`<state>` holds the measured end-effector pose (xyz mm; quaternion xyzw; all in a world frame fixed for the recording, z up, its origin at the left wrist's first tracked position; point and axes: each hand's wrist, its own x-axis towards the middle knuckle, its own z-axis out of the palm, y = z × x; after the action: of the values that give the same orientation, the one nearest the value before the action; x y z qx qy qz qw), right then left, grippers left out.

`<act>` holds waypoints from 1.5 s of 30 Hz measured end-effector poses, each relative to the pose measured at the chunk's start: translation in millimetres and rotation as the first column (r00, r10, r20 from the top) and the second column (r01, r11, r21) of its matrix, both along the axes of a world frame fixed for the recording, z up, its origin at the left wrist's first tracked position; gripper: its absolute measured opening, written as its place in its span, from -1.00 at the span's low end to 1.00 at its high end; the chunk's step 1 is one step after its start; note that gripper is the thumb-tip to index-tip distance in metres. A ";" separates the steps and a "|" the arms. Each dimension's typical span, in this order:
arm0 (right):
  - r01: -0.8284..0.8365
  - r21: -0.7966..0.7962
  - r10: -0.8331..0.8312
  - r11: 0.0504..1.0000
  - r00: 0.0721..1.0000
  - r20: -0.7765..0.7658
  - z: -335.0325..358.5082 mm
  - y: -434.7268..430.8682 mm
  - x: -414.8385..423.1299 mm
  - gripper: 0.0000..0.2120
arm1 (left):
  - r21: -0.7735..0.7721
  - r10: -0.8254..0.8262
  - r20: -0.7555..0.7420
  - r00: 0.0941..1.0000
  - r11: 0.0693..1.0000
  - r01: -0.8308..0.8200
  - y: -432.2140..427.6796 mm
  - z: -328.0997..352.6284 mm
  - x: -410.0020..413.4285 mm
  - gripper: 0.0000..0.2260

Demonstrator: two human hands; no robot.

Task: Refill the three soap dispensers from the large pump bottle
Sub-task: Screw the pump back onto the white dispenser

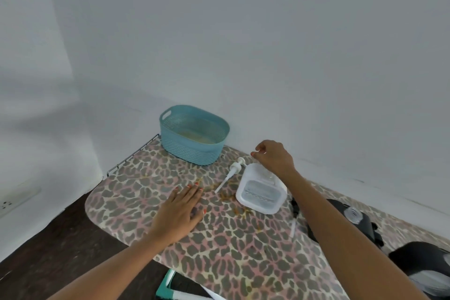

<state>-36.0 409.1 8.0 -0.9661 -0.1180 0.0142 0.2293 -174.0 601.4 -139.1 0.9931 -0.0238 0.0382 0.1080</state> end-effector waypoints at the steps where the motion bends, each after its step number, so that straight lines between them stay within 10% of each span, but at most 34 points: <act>1: 0.000 -0.102 -0.004 0.995 0.999 -0.044 0.9 11.4 7.8 -0.70 | -0.002 0.003 0.004 1.000 1.000 -0.003 0.0 -1.1 0.3 -0.12; 9: -0.015 -0.495 -0.083 0.869 0.981 -0.174 -22.7 79.0 40.3 -0.70 | 0.045 0.014 0.068 0.998 0.999 -0.017 4.5 -17.4 4.5 -0.48; 19: 0.051 -0.499 -0.146 0.865 0.977 -0.154 -56.7 98.2 50.3 -0.74 | 0.100 0.031 0.181 0.983 0.994 -0.049 5.1 -22.5 7.7 -0.47; 32: 0.153 0.015 -0.150 0.988 0.983 -0.107 -17.9 79.1 55.9 -0.76 | 0.121 0.063 0.040 0.997 0.990 -0.067 7.3 -13.9 3.7 -0.46; 45: 0.046 0.584 -0.179 0.811 0.968 0.173 69.4 -32.0 -2.7 -0.64 | 0.128 -0.001 -0.079 0.997 0.992 0.011 3.9 -3.5 -0.8 -0.42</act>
<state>-38.8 377.1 77.4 -0.8523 -0.0837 -0.1427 0.4961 -174.9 605.4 -142.7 0.9987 -0.0247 -0.0027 0.0448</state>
